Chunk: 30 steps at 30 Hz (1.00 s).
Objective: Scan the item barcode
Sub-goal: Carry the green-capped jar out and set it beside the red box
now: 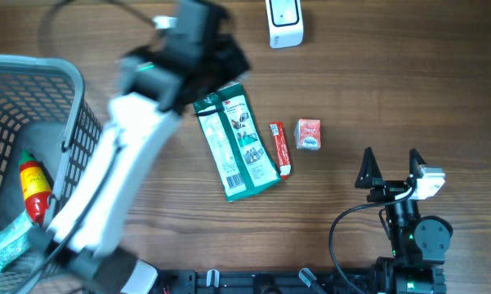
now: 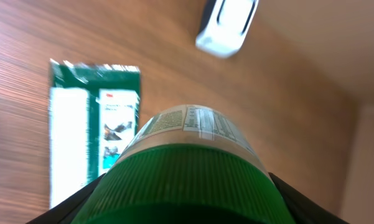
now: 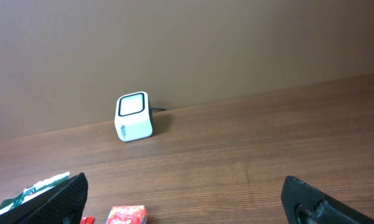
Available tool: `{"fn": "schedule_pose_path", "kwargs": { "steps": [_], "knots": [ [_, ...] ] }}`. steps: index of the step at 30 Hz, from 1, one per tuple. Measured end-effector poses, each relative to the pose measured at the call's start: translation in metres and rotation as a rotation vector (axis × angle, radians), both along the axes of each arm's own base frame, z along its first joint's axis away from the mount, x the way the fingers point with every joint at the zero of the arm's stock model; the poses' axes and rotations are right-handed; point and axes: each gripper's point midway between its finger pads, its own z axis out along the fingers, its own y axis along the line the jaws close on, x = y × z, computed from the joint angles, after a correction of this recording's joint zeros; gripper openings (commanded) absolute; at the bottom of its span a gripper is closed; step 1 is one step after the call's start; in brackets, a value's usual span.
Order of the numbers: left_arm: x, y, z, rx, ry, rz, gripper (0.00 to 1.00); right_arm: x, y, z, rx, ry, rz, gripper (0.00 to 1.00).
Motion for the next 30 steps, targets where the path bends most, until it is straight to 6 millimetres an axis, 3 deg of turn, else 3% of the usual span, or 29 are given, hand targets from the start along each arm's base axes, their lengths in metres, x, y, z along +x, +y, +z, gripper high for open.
{"fn": "schedule_pose_path", "kwargs": {
  "steps": [3, 7, 12, 15, 19, 22, 30],
  "knots": [
    [0.015, -0.041, -0.050, 0.029, 0.066, -0.058, 0.66, 0.000, 0.000, 0.000, 0.000, 0.000, 0.000, 1.00],
    [0.029, -0.076, -0.104, 0.037, 0.124, -0.105, 0.66, 0.000, 0.000, 0.000, 0.000, 0.000, 0.000, 1.00],
    [0.042, -0.102, -0.154, 0.034, 0.163, -0.139, 0.65, 0.000, 0.000, 0.000, 0.000, 0.000, 0.000, 1.00],
    [0.038, -0.110, -0.180, 0.045, 0.212, -0.154, 0.64, 0.000, 0.000, 0.000, 0.000, 0.000, 0.000, 1.00],
    [0.026, -0.113, -0.204, 0.076, 0.279, -0.167, 0.64, 0.000, 0.000, 0.000, 0.000, 0.000, 0.000, 1.00],
    [0.016, -0.115, -0.209, 0.094, 0.306, -0.180, 0.64, 0.000, 0.000, 0.000, 0.000, 0.000, 0.000, 1.00],
    [-0.022, -0.147, -0.218, 0.140, 0.314, -0.267, 0.63, 0.000, 0.000, 0.000, 0.000, 0.000, 0.000, 1.00]
  ]
}}
